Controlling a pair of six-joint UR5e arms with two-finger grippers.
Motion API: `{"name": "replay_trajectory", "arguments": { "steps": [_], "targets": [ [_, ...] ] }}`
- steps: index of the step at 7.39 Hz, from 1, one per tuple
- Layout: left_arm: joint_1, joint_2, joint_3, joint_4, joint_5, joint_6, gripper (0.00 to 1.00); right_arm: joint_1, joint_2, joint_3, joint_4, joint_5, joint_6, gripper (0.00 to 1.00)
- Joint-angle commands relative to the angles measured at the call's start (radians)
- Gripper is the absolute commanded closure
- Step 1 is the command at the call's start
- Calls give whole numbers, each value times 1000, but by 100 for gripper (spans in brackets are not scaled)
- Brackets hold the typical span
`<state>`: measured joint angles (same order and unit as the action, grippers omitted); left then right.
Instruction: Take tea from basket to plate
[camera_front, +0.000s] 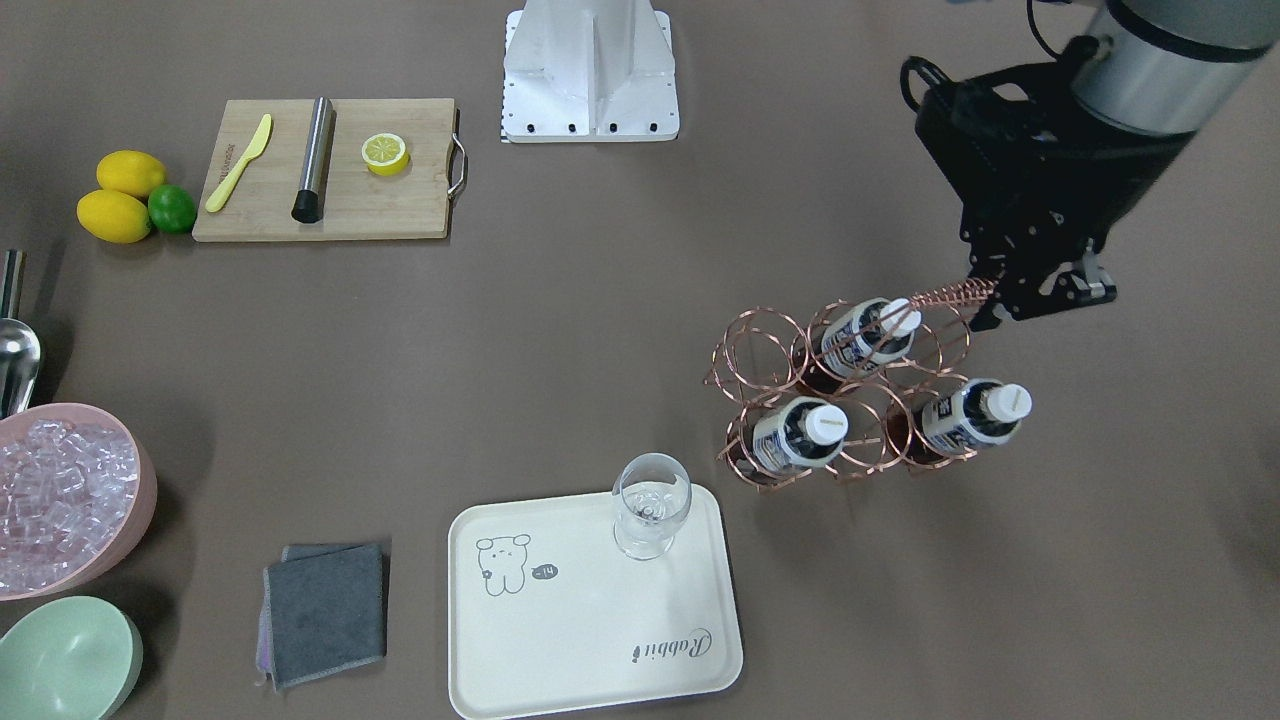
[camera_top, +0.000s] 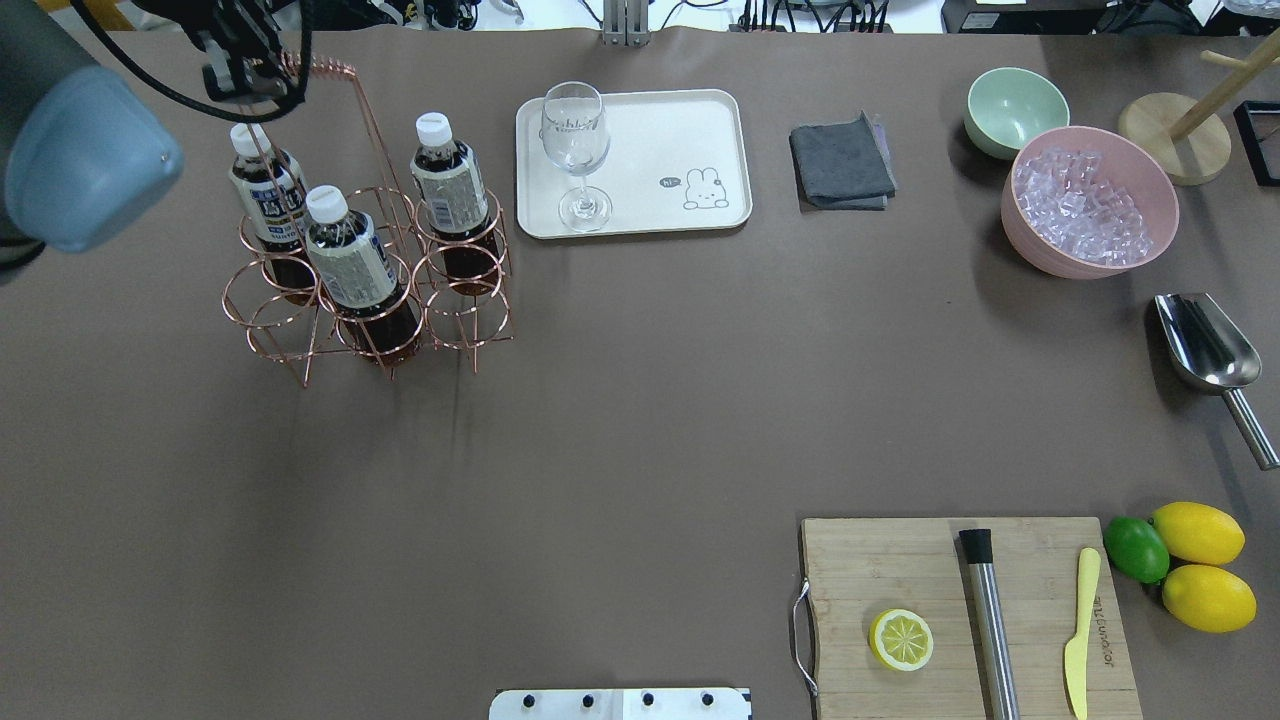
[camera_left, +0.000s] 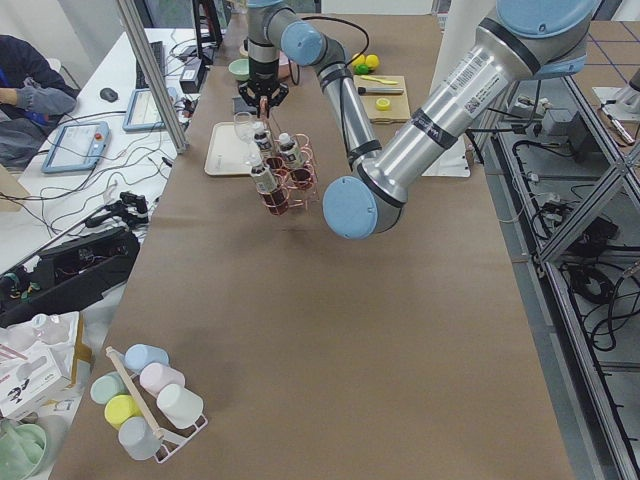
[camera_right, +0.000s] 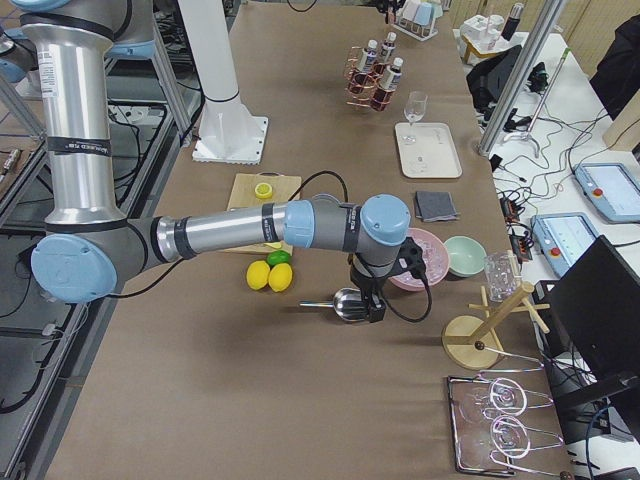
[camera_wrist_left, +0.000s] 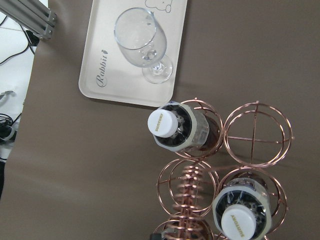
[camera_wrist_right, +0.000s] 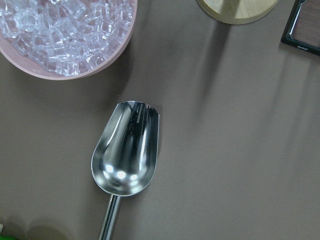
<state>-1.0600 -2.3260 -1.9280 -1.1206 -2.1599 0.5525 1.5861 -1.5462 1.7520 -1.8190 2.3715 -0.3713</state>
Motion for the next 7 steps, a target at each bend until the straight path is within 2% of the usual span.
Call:
{"name": "replay_trajectory", "arguments": {
  "steps": [1, 3, 6, 7],
  "targets": [
    [121, -16, -97, 36, 72, -245, 100, 0, -3, 6, 1, -2, -11, 0],
    [190, -53, -124, 35, 139, -371, 100, 6, -26, 43, -6, -3, -11, 0],
    [259, -128, -115, 39, 143, -385, 100, 6, -20, 38, -6, -3, -9, 0],
    [285, -144, -115, 39, 173, -382, 100, 6, -20, 38, -5, -3, -9, 0]
  ]
}}
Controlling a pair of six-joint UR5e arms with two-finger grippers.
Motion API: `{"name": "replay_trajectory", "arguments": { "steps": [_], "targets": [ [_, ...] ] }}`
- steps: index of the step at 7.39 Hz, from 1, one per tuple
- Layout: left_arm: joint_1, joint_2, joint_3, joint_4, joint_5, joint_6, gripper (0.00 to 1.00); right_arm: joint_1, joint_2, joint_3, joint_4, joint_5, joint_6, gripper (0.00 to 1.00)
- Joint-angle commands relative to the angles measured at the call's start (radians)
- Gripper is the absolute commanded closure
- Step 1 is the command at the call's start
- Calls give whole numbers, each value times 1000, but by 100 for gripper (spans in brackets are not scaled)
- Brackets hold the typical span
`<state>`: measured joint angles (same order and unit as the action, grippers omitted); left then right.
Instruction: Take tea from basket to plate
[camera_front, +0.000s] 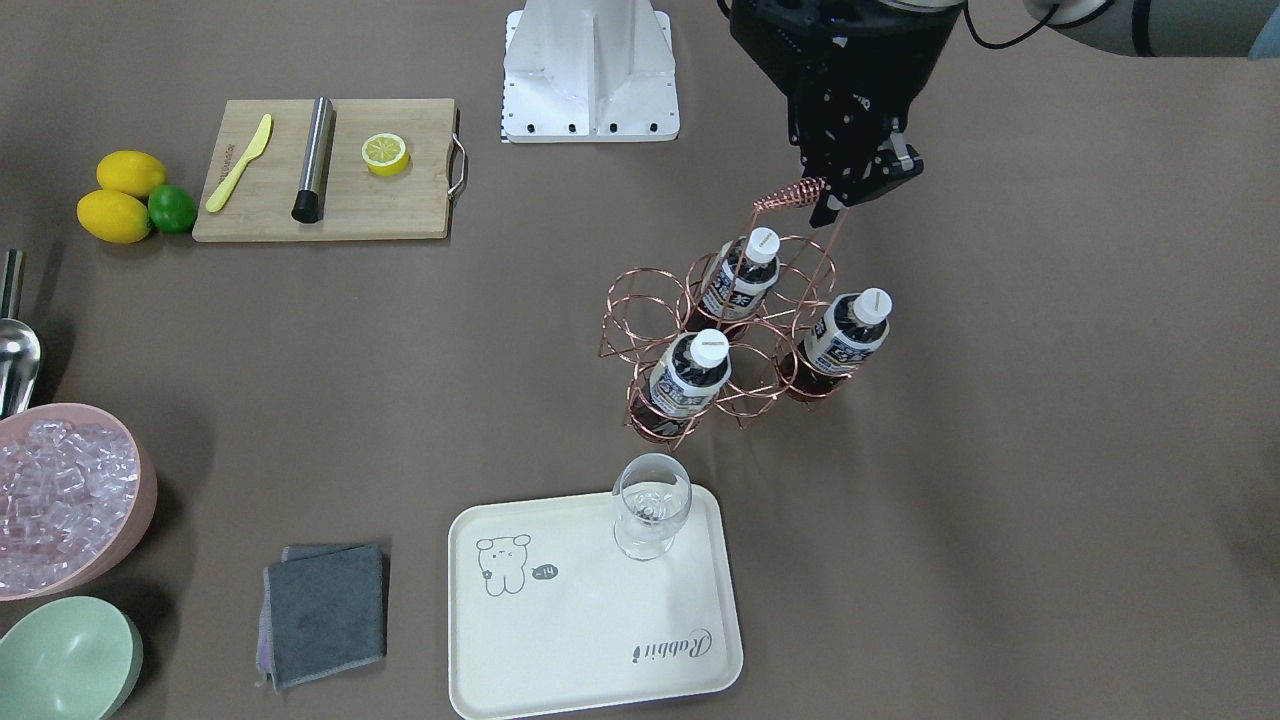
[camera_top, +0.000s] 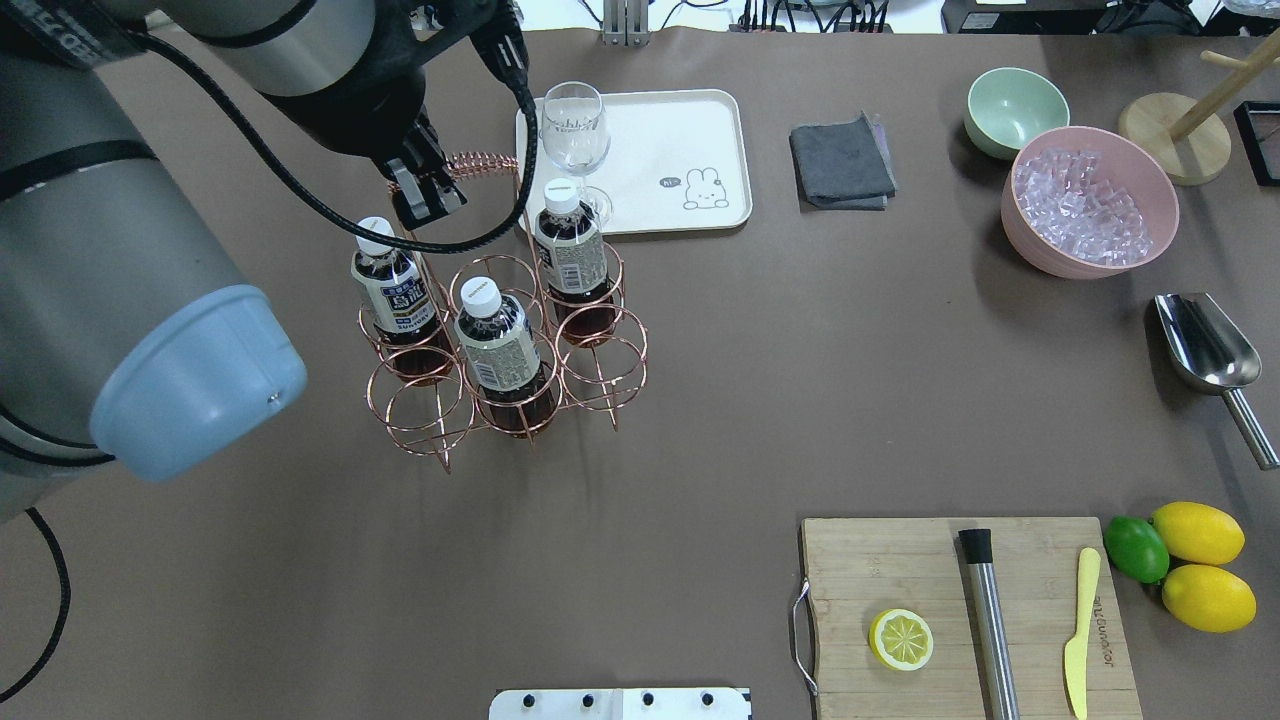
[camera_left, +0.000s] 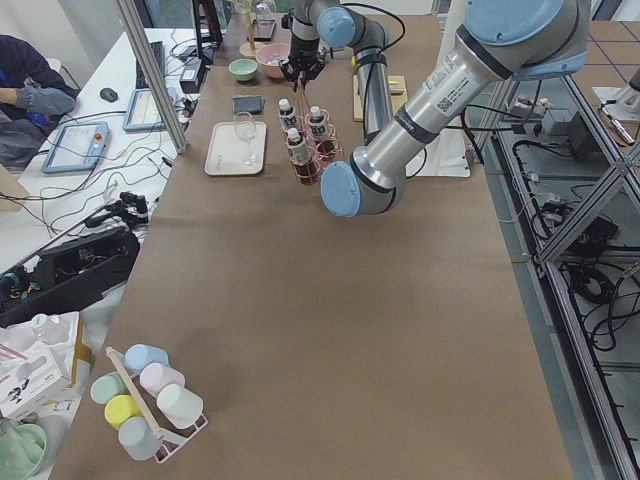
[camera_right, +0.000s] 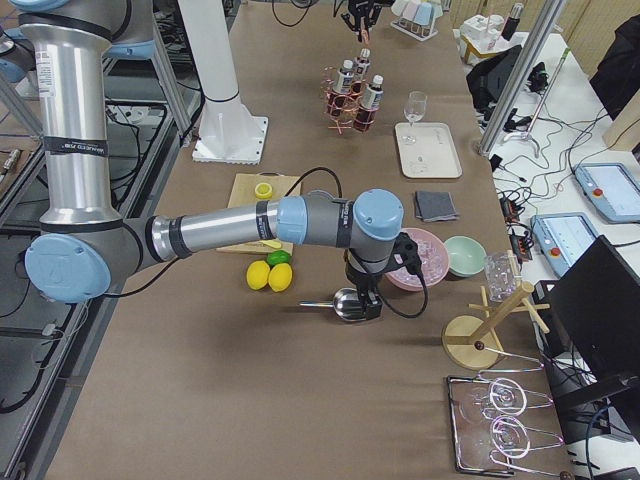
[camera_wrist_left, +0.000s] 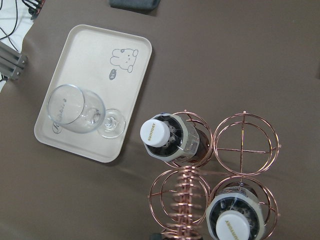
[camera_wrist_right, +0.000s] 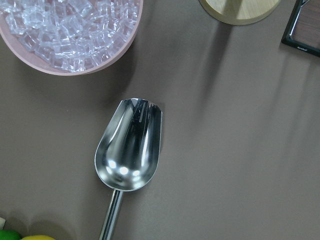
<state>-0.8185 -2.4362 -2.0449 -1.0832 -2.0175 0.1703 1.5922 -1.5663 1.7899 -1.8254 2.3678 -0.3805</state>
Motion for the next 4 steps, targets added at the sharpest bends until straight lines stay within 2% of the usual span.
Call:
{"name": "replay_trajectory", "arguments": {
  "steps": [1, 4],
  "targets": [
    [70, -43, -1, -4, 55, 8, 100, 0, 0, 0, 1, 1, 0, 0],
    [160, -56, 0, -23, 105, 30, 100, 0, -3, 5, 1, 2, 2, 0]
  ]
}}
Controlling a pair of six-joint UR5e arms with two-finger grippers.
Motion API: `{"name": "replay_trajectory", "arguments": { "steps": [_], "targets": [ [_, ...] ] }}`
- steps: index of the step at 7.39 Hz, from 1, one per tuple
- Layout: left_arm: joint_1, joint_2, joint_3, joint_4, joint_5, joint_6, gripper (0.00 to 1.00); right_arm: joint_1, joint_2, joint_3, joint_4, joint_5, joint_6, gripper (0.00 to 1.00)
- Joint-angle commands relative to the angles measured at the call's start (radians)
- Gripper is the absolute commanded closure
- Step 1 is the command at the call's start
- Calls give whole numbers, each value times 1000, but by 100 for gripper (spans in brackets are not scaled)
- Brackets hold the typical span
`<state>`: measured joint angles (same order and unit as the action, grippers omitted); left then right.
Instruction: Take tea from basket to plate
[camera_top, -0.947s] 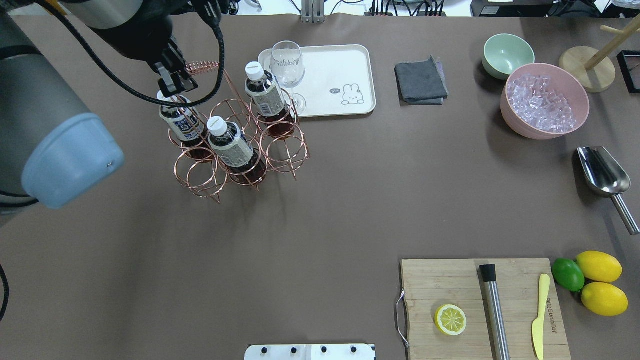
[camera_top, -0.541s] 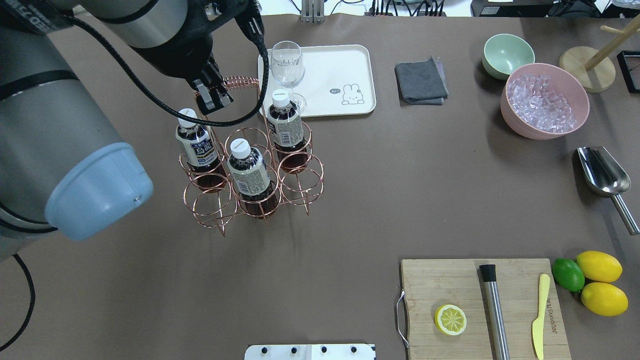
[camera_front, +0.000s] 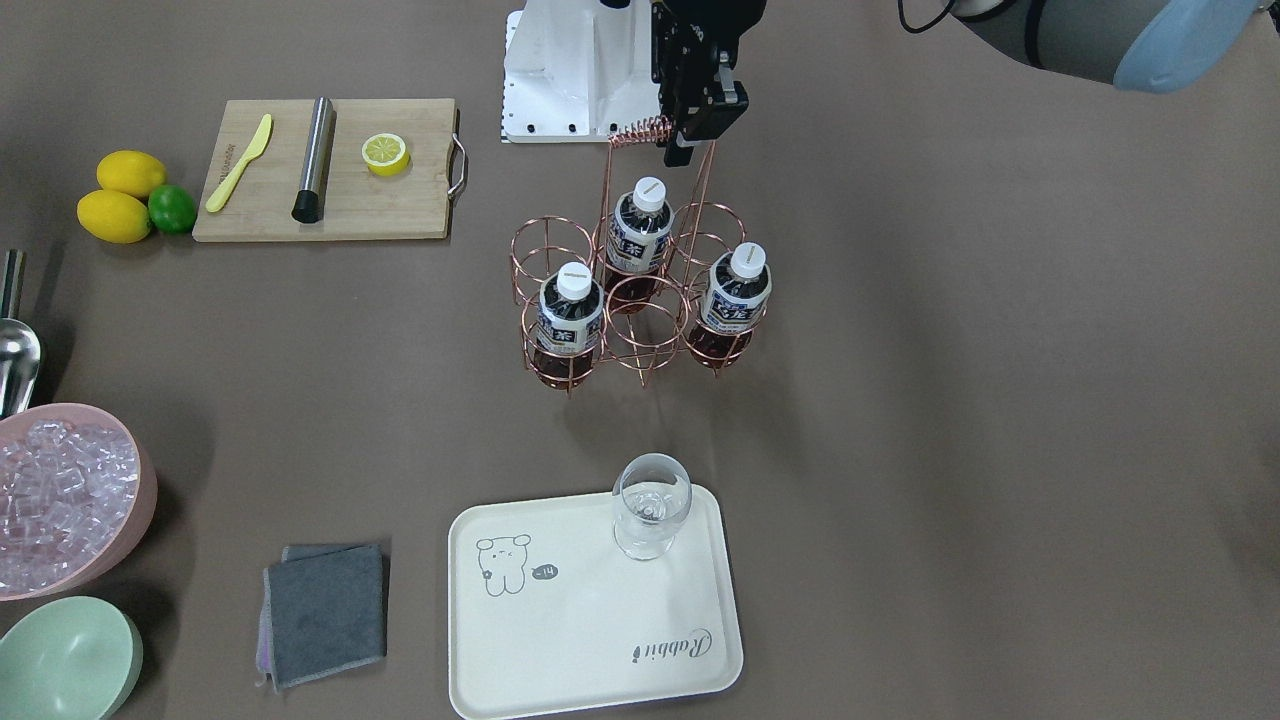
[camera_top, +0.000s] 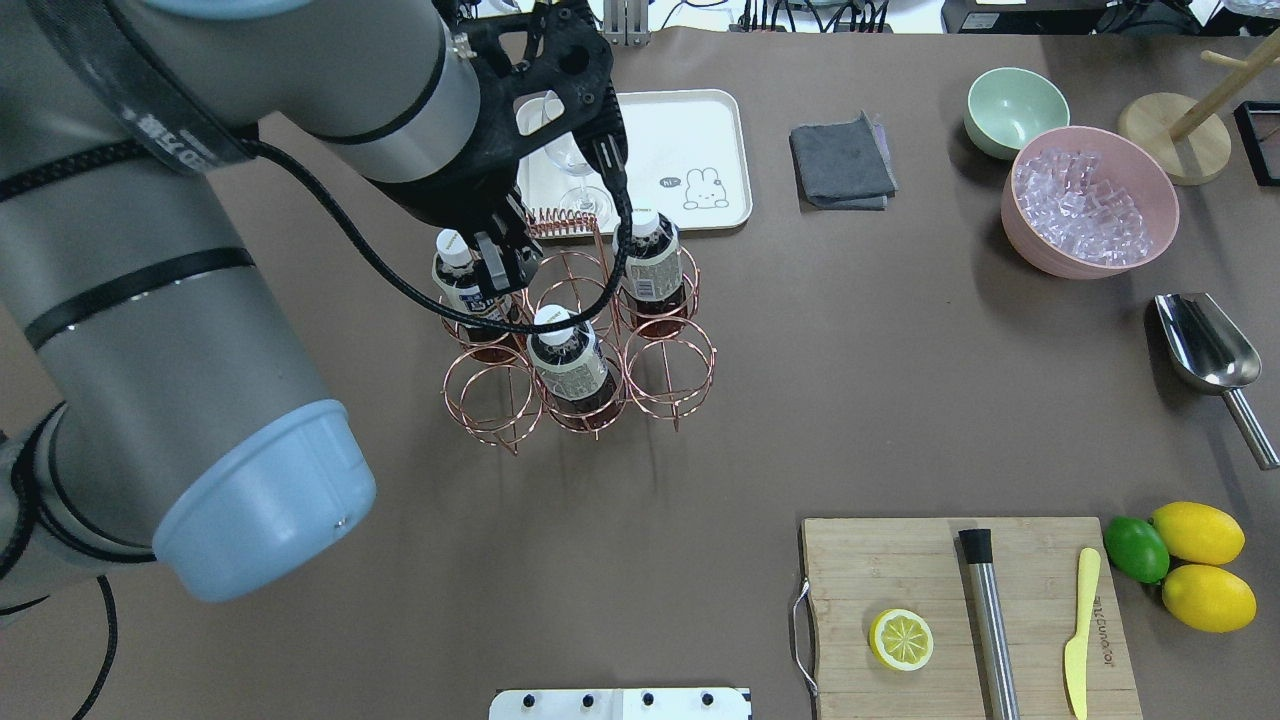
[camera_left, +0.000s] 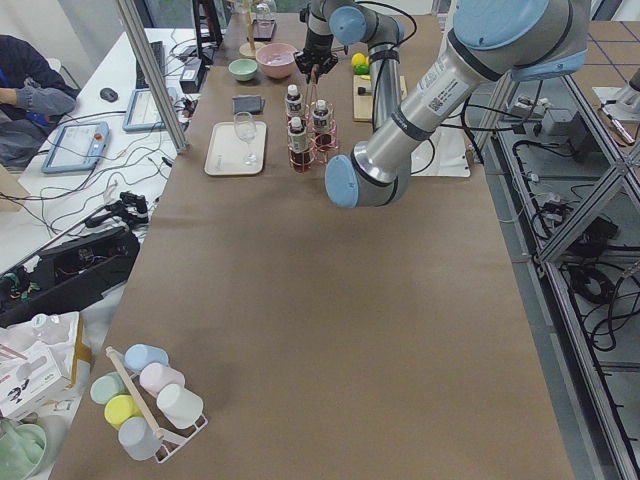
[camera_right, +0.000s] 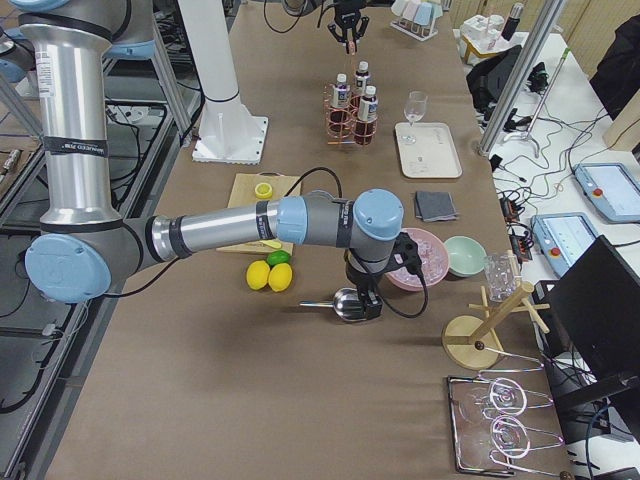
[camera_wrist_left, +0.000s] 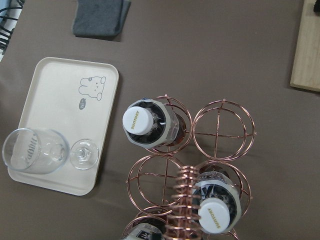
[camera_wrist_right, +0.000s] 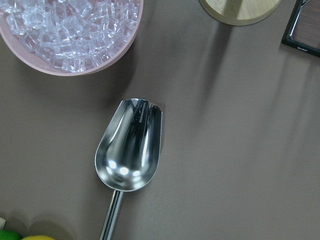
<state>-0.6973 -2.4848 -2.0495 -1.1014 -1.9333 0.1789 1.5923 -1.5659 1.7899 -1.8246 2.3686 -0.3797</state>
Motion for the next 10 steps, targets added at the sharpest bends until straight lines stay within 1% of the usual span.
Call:
{"name": "replay_trajectory", "arguments": {
  "steps": [1, 4, 5, 6, 7, 9, 10],
  "targets": [
    [56, -14, 11, -5, 20, 24, 100, -5, 7, -3, -1, 0, 4, 0],
    [70, -11, 15, -5, 20, 24, 100, -23, 76, 8, -2, 20, 37, 0],
    [70, -13, 20, -5, 20, 24, 100, -47, 101, 0, 5, 56, 95, 0],
    [68, -11, 23, -5, 22, 24, 100, -107, 145, 6, 8, 52, 211, 0],
    [71, -11, 25, -5, 20, 22, 100, -142, 153, 19, 31, 55, 269, 0],
    [82, -11, 35, -5, 20, 22, 100, -216, 174, 95, 37, 57, 559, 0],
    [85, -14, 37, -5, 20, 21, 100, -245, 190, 101, 77, 58, 615, 0]
  ]
}}
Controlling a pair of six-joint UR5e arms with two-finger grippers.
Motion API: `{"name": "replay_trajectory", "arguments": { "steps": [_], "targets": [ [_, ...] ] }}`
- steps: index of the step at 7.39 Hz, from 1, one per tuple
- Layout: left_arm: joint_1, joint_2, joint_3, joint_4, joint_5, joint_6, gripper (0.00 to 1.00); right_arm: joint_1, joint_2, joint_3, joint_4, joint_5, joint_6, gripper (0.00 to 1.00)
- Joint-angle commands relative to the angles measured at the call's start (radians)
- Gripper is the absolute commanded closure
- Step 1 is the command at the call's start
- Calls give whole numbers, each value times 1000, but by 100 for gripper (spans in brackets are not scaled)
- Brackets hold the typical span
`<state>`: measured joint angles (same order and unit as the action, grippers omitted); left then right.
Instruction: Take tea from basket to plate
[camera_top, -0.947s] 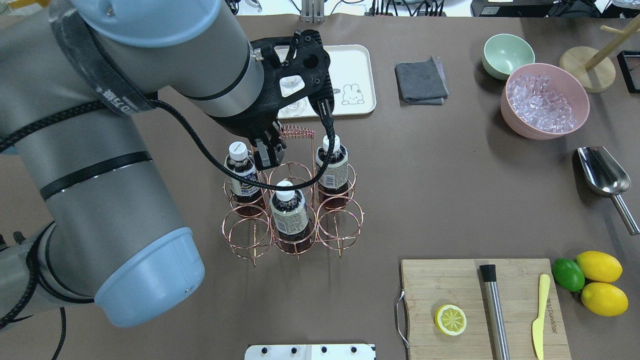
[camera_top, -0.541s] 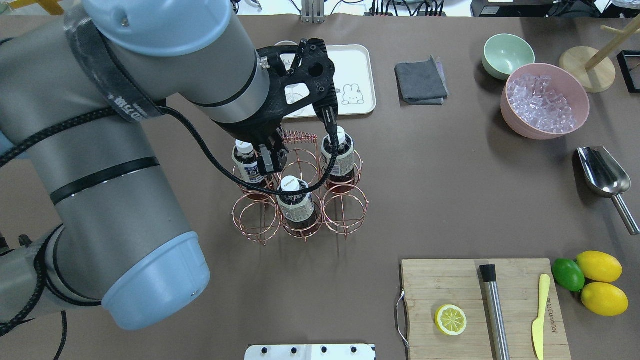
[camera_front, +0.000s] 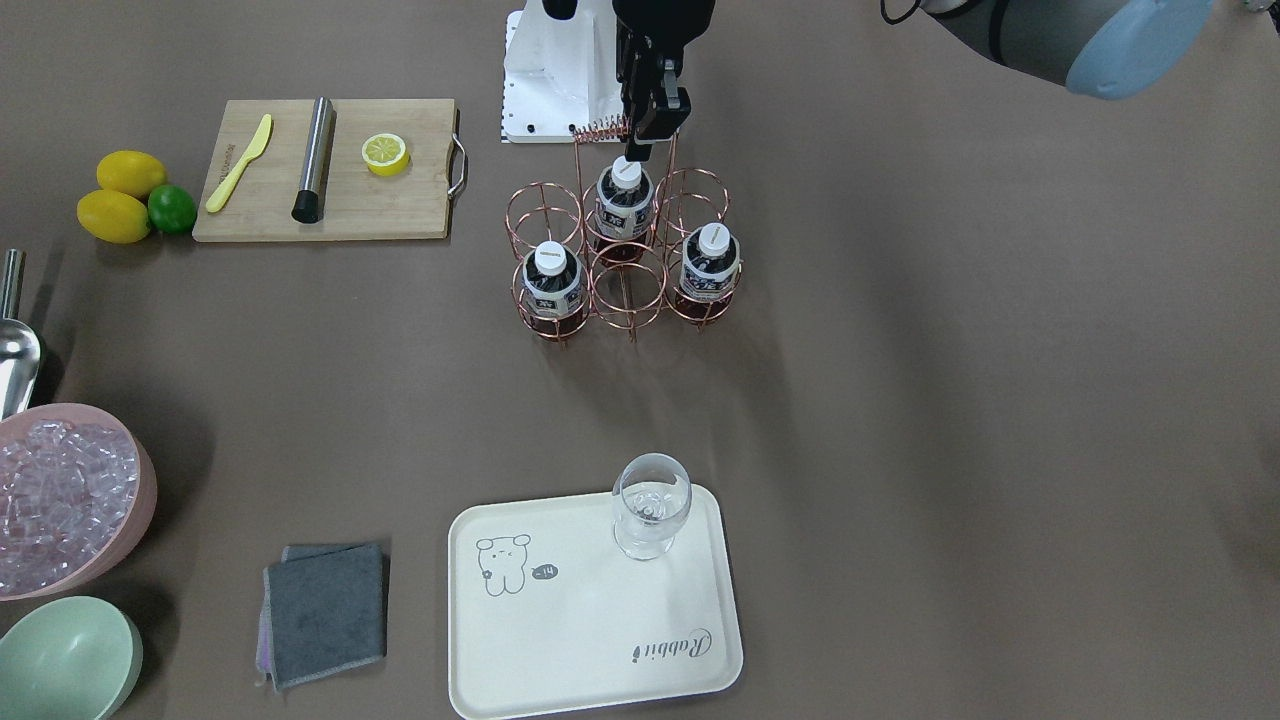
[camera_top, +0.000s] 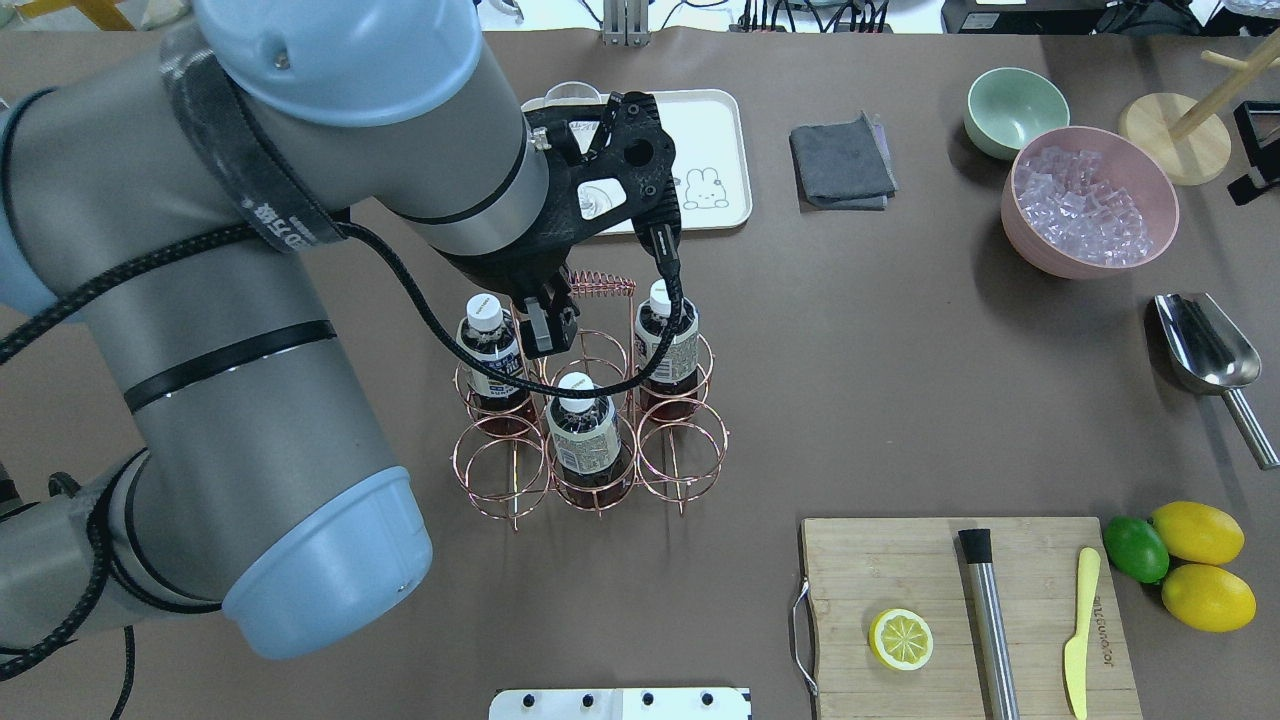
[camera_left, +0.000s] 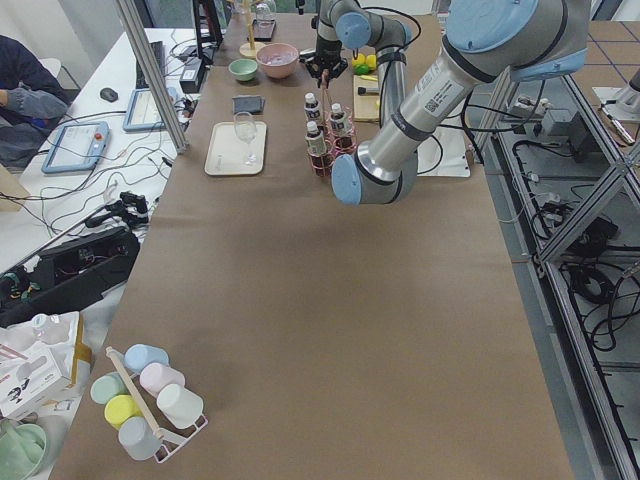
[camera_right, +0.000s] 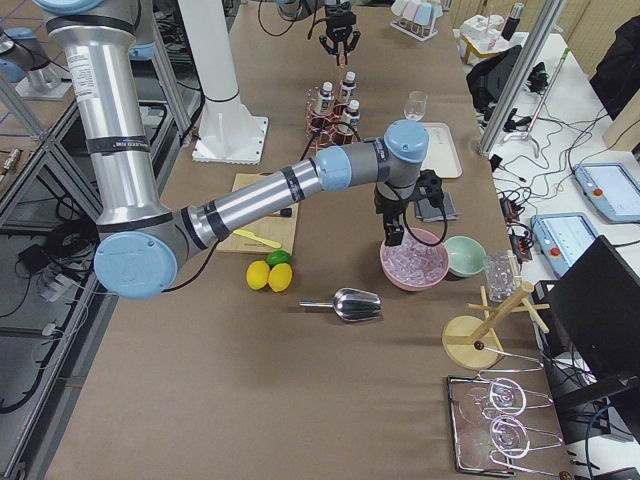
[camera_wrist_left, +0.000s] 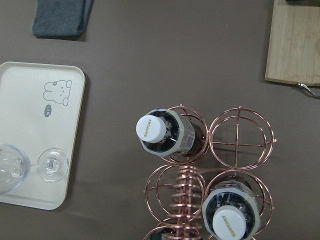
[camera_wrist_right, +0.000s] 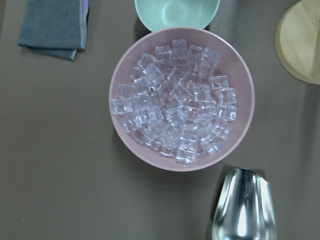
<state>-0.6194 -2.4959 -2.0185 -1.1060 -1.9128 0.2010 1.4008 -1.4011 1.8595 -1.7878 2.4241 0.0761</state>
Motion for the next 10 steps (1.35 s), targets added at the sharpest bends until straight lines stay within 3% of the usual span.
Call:
{"name": "replay_trajectory", "arguments": {
  "steps": [1, 4, 8, 10],
  "targets": [
    [13, -3, 7, 0, 11, -5, 100, -95, 33, 42, 59, 3, 241, 0],
    [38, -3, 18, 0, 29, -6, 100, -169, 77, 35, 61, 3, 336, 0],
    [43, -6, 18, 0, 35, -6, 100, -276, 103, 32, 235, 1, 614, 0],
    [41, -6, 18, 0, 35, -6, 100, -319, 176, 27, 239, -8, 718, 0]
  ]
}}
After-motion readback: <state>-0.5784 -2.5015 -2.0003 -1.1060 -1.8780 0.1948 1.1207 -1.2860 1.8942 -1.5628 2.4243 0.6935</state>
